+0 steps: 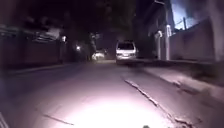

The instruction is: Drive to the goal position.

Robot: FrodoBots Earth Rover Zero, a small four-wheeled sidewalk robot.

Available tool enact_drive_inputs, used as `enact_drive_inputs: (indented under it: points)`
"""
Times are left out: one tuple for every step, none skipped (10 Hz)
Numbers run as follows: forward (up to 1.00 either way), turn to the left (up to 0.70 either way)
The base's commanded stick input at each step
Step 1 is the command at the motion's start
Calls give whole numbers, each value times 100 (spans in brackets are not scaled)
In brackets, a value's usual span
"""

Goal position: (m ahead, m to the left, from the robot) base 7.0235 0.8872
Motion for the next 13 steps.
enact_drive_inputs:
  points:
    - [70, 0]
    - [70, 0]
    - [70, 0]
    - [70, 0]
    - [70, 0]
    - [70, 0]
    - [70, 0]
    - [70, 0]
    - [70, 0]
    - [70, 0]
    - [70, 0]
    - [70, 0]
    - [70, 0]
